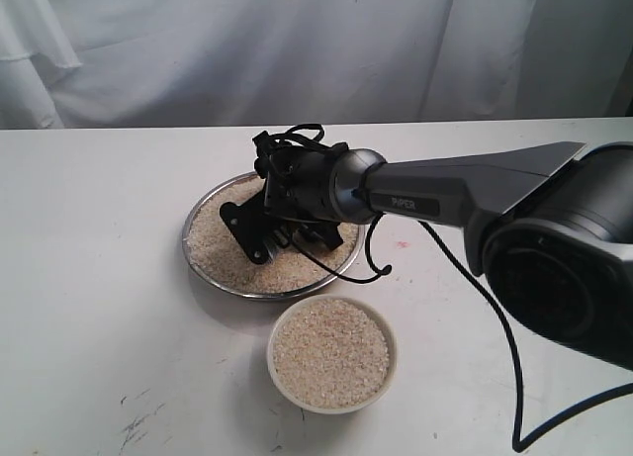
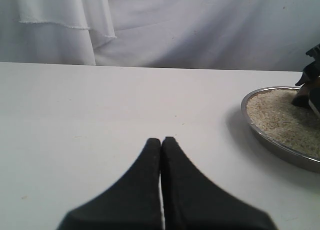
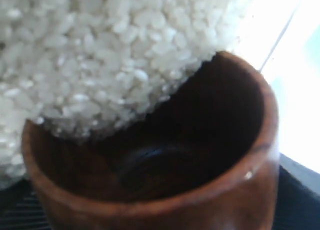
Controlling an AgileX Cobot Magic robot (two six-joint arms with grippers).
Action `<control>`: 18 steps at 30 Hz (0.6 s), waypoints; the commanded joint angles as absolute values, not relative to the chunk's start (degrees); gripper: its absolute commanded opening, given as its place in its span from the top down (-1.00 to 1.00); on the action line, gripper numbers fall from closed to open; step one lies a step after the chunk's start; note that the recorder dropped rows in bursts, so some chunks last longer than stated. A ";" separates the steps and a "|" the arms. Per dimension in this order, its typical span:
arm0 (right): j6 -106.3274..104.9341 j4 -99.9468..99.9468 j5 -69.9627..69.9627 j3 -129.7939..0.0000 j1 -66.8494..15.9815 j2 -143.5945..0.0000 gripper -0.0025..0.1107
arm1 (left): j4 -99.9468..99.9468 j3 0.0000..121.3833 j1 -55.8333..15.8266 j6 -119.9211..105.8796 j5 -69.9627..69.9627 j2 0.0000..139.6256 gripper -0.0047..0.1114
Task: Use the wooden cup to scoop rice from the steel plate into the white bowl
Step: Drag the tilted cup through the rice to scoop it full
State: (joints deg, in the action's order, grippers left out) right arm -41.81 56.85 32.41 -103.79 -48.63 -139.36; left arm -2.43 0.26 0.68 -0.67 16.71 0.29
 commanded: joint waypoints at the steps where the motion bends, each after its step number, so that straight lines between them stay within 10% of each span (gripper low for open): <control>1: -41.79 52.62 29.97 -103.77 -49.17 -139.60 0.96 | -2.48 0.00 0.60 -0.49 16.34 0.00 0.92; 18: -41.79 47.29 28.50 -103.77 -49.06 -139.47 0.96 | -2.48 0.00 0.60 -0.49 16.34 0.00 0.92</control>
